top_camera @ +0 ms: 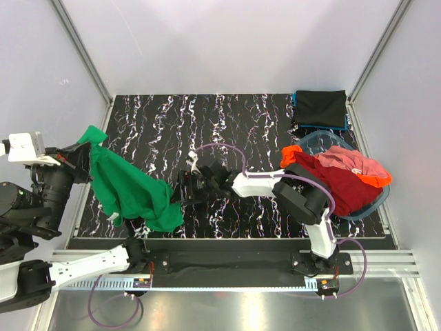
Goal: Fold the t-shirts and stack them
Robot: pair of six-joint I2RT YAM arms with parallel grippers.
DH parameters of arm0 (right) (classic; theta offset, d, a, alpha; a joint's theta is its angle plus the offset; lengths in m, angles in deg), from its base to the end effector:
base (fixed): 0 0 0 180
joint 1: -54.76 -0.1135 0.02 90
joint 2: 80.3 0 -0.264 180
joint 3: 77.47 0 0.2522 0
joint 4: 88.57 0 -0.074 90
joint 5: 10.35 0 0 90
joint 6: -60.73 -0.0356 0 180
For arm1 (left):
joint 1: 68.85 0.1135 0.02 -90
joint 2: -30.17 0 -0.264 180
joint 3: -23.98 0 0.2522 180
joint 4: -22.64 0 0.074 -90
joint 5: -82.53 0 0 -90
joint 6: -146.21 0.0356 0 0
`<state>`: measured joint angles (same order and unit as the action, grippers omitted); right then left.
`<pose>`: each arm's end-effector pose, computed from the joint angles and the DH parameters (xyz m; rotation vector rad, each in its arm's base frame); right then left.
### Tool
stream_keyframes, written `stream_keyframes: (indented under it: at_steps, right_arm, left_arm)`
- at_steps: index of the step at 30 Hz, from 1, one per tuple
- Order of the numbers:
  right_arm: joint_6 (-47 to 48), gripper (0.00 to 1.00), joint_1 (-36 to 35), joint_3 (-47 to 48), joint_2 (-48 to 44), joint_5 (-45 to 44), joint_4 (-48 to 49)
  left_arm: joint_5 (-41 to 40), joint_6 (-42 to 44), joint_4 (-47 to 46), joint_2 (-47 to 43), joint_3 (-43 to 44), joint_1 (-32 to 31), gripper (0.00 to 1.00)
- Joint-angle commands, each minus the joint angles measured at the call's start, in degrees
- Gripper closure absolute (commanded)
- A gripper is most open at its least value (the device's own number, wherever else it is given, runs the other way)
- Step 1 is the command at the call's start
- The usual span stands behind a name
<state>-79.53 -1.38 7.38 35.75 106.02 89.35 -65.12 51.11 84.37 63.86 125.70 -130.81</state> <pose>0.2321 0.3743 0.1619 -0.4455 2.4893 1.4365 0.0205 0.0255 0.5040 -0.0829 1.5132 -0.2040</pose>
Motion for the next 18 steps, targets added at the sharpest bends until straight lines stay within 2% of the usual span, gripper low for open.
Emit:
stream_keyframes:
  at_steps: [1,3,7,8,10,11,13,17,18]
  right_arm:
    - [-1.0,0.16,-1.3,1.2,2.1,2.6,6.1]
    - [-1.4,0.22,-1.6,1.8,4.4,2.8,7.8]
    - [-1.9,0.54,-1.6,2.0,7.4,3.6,12.0]
    - [-1.8,0.75,-1.6,1.9,7.5,3.4,12.4]
    - [-0.8,0.94,-1.5,1.2,6.3,2.6,12.2]
    - [0.2,1.00,-1.5,-0.3,3.9,2.0,11.8]
    - [2.4,1.00,-1.5,-2.0,0.0,-0.8,7.8]
    - [10.2,1.00,-1.5,-7.4,-14.1,-7.6,-3.8]
    - [11.2,1.00,-1.3,-9.3,-20.6,-11.4,-9.9]
  left_arm:
    - [-1.7,-1.0,-0.9,-1.0,0.5,0.0,1.00]
    - [-1.9,-1.0,-0.6,-1.8,0.4,0.0,1.00]
    - [-2.8,-0.5,-0.4,-2.2,0.7,-0.1,1.00]
    - [-2.8,-0.4,-0.2,-2.2,0.7,-0.1,1.00]
    - [-2.7,-0.4,0.1,-2.1,1.3,-0.1,1.00]
    - [-2.6,-0.5,0.4,-1.9,1.6,-0.1,1.00]
    - [-0.7,-1.2,1.8,-1.1,3.7,-0.1,1.00]
    - [1.2,-0.9,3.0,1.6,8.3,-0.1,1.00]
    - [1.2,0.0,3.4,2.9,10.6,-0.1,1.00]
